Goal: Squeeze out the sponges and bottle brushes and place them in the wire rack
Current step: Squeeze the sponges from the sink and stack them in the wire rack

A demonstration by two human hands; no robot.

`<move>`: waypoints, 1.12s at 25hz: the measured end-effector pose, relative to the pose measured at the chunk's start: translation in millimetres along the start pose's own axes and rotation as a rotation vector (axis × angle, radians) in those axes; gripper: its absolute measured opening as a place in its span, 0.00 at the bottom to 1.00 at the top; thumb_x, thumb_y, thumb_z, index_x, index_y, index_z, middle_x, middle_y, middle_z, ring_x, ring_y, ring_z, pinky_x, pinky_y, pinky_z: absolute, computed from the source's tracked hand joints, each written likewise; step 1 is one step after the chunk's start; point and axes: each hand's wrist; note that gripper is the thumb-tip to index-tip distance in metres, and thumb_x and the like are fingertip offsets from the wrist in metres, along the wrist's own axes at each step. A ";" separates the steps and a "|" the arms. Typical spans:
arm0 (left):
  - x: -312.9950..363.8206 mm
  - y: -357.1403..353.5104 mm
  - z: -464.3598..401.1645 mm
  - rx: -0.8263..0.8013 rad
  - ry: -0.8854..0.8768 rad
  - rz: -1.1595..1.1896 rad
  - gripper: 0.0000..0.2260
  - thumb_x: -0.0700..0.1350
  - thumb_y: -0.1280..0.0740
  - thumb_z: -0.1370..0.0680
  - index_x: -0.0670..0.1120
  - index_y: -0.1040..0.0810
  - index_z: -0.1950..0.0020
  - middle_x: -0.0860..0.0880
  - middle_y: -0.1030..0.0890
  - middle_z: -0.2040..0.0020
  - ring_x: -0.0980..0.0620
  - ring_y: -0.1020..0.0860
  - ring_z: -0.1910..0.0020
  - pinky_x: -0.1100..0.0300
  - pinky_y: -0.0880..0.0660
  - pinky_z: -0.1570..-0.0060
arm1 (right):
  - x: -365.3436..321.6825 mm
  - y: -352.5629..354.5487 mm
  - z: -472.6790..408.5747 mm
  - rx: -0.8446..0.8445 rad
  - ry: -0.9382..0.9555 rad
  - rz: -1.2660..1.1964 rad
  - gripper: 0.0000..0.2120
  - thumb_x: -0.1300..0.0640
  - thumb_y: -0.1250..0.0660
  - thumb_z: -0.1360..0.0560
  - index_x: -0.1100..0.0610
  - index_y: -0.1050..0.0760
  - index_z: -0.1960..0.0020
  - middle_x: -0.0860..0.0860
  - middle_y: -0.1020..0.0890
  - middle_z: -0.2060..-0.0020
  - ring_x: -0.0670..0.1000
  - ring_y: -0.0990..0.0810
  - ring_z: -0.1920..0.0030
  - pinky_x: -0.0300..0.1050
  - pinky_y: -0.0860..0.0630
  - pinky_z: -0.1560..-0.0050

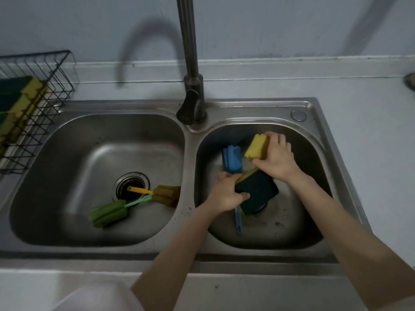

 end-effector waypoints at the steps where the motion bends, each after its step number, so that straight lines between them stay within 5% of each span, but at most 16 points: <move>1: 0.2 7.5 5.1 0.021 -0.005 0.010 0.24 0.46 0.35 0.27 0.47 0.35 0.32 0.41 0.34 0.36 0.43 0.35 0.36 0.52 0.37 0.35 | -3.6 4.9 4.1 0.035 0.009 -0.031 0.37 0.54 0.31 0.31 0.59 0.45 0.28 0.60 0.37 0.33 0.62 0.37 0.33 0.55 0.37 0.34; 9: -14.5 67.5 67.0 0.254 -0.098 0.124 0.22 0.44 0.36 0.25 0.51 0.34 0.32 0.45 0.27 0.38 0.48 0.29 0.38 0.58 0.33 0.42 | -46.3 20.4 52.0 0.099 0.076 -0.260 0.39 0.54 0.33 0.28 0.52 0.52 0.25 0.60 0.42 0.29 0.63 0.40 0.30 0.58 0.39 0.30; 15: -42.0 100.4 119.2 0.389 -0.146 0.254 0.18 0.41 0.37 0.25 0.50 0.31 0.35 0.45 0.25 0.41 0.49 0.27 0.44 0.62 0.29 0.50 | -91.4 18.0 84.7 0.066 0.209 -0.335 0.35 0.56 0.34 0.28 0.42 0.46 0.27 0.58 0.41 0.34 0.62 0.33 0.35 0.54 0.32 0.32; 20: -74.5 130.7 150.8 0.529 -0.109 0.291 0.18 0.42 0.36 0.26 0.53 0.30 0.36 0.41 0.26 0.41 0.45 0.26 0.43 0.55 0.28 0.46 | -137.1 -1.4 92.0 0.081 0.259 -0.431 0.26 0.59 0.35 0.28 0.47 0.35 0.33 0.53 0.39 0.42 0.58 0.30 0.37 0.46 0.33 0.32; 24: -96.4 166.4 174.9 0.650 -0.094 0.237 0.18 0.44 0.37 0.25 0.54 0.31 0.35 0.46 0.29 0.45 0.50 0.29 0.46 0.63 0.31 0.51 | -177.7 -16.5 90.5 0.101 0.293 -0.506 0.23 0.61 0.35 0.28 0.51 0.34 0.36 0.51 0.39 0.45 0.51 0.31 0.45 0.39 0.33 0.40; 28: -126.5 213.6 202.5 0.753 -0.089 0.237 0.19 0.46 0.36 0.25 0.56 0.31 0.35 0.45 0.28 0.41 0.49 0.29 0.44 0.56 0.33 0.43 | -226.2 -34.0 82.3 0.146 0.363 -0.533 0.21 0.60 0.34 0.28 0.53 0.34 0.37 0.50 0.36 0.44 0.49 0.32 0.43 0.41 0.32 0.43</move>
Point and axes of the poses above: each hand's wrist, its own z-axis away from the middle knuckle, its own y-axis out of the back of the hand, x = y × z
